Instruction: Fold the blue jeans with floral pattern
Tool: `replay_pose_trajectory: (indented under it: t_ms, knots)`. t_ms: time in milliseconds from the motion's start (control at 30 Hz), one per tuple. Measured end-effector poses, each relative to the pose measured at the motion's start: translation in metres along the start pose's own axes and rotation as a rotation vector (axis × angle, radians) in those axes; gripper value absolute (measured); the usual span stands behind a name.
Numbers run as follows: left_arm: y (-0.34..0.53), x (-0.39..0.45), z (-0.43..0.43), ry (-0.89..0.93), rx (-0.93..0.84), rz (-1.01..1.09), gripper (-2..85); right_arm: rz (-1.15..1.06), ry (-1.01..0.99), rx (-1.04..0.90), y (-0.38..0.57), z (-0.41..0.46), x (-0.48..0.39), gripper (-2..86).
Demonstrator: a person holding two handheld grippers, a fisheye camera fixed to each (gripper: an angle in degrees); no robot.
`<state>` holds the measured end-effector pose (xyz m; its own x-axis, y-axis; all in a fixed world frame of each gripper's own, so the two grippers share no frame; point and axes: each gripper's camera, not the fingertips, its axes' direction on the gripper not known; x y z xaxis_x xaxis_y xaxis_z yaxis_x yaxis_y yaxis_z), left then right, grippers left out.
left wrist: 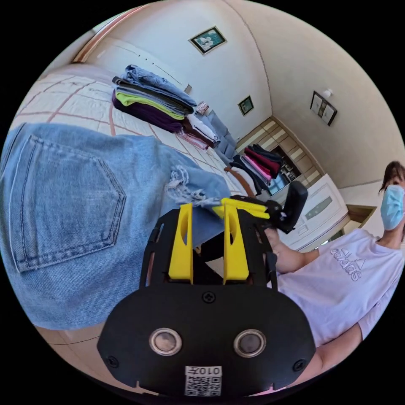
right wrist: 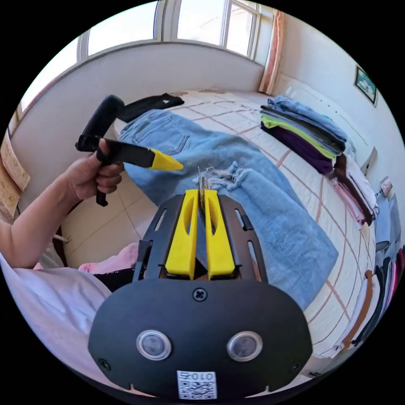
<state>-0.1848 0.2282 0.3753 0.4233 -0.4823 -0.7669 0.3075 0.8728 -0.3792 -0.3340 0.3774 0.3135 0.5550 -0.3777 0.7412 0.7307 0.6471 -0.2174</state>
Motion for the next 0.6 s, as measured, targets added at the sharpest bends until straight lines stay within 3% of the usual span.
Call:
replay_pose_trajectory:
  t_ms: [133, 367, 600]
  knots:
    - [-0.008, -0.005, 0.005, 0.001, -0.071, -0.062, 13.7, 0.035, -0.103, 0.059, 0.013, 0.015, -0.006, 4.7]
    - [-0.04, 0.01, 0.048, 0.061, -0.168, -0.122, 14.5, -0.072, -0.071, 0.074, 0.019, 0.042, -0.039, 5.0]
    - [-0.068, 0.041, 0.088, -0.039, -0.263, -0.119, 7.8, -0.104, -0.074, 0.143, 0.032, 0.056, -0.054, 5.2]
